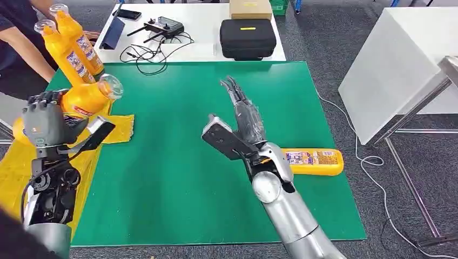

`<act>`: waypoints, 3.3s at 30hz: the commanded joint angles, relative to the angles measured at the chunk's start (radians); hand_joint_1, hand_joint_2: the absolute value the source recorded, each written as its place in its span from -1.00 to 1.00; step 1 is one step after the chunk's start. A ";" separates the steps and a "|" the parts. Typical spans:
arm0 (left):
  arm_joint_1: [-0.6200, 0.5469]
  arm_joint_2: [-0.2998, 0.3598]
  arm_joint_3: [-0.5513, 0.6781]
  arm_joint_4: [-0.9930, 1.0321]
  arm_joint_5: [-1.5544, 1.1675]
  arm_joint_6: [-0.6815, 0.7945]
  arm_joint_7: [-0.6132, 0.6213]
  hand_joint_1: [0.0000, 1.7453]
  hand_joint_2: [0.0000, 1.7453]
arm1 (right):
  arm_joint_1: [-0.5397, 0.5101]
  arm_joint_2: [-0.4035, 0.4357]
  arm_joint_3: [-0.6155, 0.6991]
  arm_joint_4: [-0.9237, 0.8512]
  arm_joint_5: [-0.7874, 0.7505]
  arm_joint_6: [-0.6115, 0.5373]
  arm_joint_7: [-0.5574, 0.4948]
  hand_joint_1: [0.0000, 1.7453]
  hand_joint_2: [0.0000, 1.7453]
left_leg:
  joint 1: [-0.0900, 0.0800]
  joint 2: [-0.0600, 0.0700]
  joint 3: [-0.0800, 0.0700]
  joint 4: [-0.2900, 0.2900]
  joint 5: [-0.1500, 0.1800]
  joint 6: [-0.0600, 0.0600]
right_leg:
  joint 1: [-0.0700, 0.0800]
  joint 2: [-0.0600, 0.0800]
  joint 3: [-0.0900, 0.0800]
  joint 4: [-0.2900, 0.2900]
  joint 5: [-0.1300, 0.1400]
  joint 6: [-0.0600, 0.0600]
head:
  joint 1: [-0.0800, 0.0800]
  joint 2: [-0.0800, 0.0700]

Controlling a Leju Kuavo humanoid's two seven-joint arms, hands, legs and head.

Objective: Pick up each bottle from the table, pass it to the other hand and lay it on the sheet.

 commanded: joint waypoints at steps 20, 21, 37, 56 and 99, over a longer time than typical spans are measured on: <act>0.065 0.071 -0.467 0.447 -0.297 0.000 0.426 1.00 1.00 | 0.122 -0.140 -0.037 -0.235 -0.073 0.065 -0.048 -1.00 -1.00 | -0.001 -0.004 0.010 -0.003 -0.003 0.000 | 0.000 -0.006 0.011 -0.002 -0.004 0.001 | 0.000 0.000; 0.065 0.071 -0.467 0.447 -0.297 0.000 0.426 1.00 1.00 | 0.122 -0.140 -0.037 -0.235 -0.073 0.065 -0.048 -1.00 -1.00 | -0.001 -0.003 0.006 -0.002 -0.002 0.000 | 0.000 -0.005 0.007 -0.002 -0.003 0.001 | 0.000 0.000; 0.060 0.080 -0.482 0.486 -0.297 0.000 0.457 1.00 1.00 | 0.142 -0.135 -0.035 -0.253 -0.059 0.069 -0.043 -1.00 -1.00 | 0.000 -0.001 0.005 -0.001 -0.002 0.000 | 0.000 -0.003 0.006 -0.001 -0.002 0.000 | 0.000 0.000; -0.052 0.145 -0.363 0.583 -0.266 -0.376 0.759 -1.00 -1.00 | 0.113 -0.161 -0.020 -0.182 -0.103 0.090 -0.052 -1.00 -1.00 | 0.001 -0.001 0.009 -0.002 -0.002 0.000 | 0.001 -0.003 0.009 0.000 -0.002 0.001 | 0.000 0.000; -0.022 -0.086 0.246 0.064 0.335 0.000 -0.364 -1.00 -1.00 | 0.100 -0.157 -0.078 -0.124 -0.092 0.063 -0.092 -1.00 -1.00 | 0.000 -0.002 0.005 0.000 0.000 -0.001 | 0.000 -0.004 0.006 0.001 0.000 0.000 | 0.000 0.000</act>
